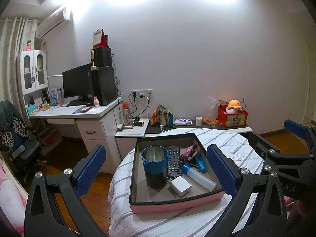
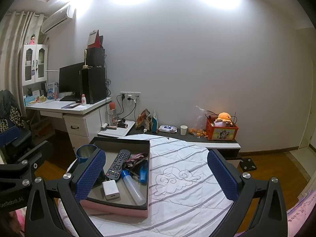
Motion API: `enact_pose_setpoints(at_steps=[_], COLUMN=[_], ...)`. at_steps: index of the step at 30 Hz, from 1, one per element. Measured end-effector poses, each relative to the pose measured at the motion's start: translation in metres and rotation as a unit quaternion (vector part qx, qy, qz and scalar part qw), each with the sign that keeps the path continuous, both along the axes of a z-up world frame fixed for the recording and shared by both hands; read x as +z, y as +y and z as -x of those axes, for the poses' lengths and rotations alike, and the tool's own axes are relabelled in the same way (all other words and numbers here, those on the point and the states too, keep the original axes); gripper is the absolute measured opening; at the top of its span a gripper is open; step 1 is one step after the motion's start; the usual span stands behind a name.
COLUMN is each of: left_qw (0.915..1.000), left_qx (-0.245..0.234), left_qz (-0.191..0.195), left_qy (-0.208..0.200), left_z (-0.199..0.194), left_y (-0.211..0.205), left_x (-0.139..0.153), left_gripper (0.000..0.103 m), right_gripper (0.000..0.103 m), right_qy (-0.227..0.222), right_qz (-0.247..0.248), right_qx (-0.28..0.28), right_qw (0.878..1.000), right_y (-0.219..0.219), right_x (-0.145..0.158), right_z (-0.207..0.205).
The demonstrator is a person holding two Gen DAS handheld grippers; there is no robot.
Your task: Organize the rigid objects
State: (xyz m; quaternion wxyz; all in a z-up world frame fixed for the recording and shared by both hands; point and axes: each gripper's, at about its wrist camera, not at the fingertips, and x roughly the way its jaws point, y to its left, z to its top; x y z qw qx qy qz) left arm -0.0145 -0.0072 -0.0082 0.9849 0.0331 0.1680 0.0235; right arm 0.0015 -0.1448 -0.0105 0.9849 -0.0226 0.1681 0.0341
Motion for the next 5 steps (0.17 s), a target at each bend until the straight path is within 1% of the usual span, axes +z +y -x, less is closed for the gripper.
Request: enact_pose_setpoints(at_steps=[5], left_qw=[1.0], left_qx=[0.0], left_qz=[-0.006], left_qy=[0.005], left_z=[-0.0006], left_y=[-0.0012], left_x=[-0.0011], left_gripper=[0.103], right_gripper=[0.103], right_qy=[0.002], right_qz=[-0.001], right_qx=[0.001], right_qw=[1.0], right_y=[-0.001], right_x=[0.0], right_z=[-0.0011])
